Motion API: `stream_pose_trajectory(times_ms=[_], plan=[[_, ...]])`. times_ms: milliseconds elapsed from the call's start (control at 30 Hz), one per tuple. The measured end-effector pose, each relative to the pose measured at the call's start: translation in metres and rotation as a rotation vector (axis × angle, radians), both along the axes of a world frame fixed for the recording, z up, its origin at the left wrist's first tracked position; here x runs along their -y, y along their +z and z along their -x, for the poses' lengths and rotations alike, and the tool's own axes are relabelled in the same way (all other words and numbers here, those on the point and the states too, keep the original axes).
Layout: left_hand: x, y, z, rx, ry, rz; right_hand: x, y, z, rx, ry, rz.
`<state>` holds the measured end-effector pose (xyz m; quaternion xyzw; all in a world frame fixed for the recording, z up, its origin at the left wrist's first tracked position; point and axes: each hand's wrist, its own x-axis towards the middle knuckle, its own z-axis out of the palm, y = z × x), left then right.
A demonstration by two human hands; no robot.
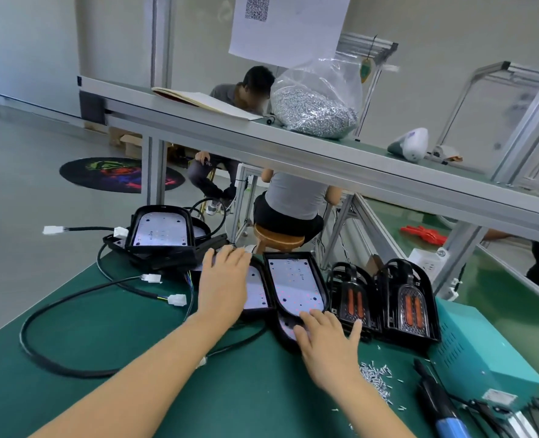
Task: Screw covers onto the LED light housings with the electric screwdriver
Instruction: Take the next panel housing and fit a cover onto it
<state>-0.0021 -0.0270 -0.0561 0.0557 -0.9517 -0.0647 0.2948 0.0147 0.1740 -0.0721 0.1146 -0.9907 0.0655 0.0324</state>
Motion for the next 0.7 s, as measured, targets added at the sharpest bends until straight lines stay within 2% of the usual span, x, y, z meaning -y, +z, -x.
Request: stream_pose_trajectory(times_ms=[100,233,700], plan=[[0.043,0.002,-0.001,0.102,0.231,0.057,0.006,0.001,0.000,0.001,-0.024,-0.012],[0.082,0.002,-0.007,0.151,0.342,0.042,0.013,0.005,0.000,0.004,-0.059,-0.037],[0.120,0.023,-0.012,0.252,0.275,0.099,0.025,0.016,-0.007,0.004,-0.047,-0.076]])
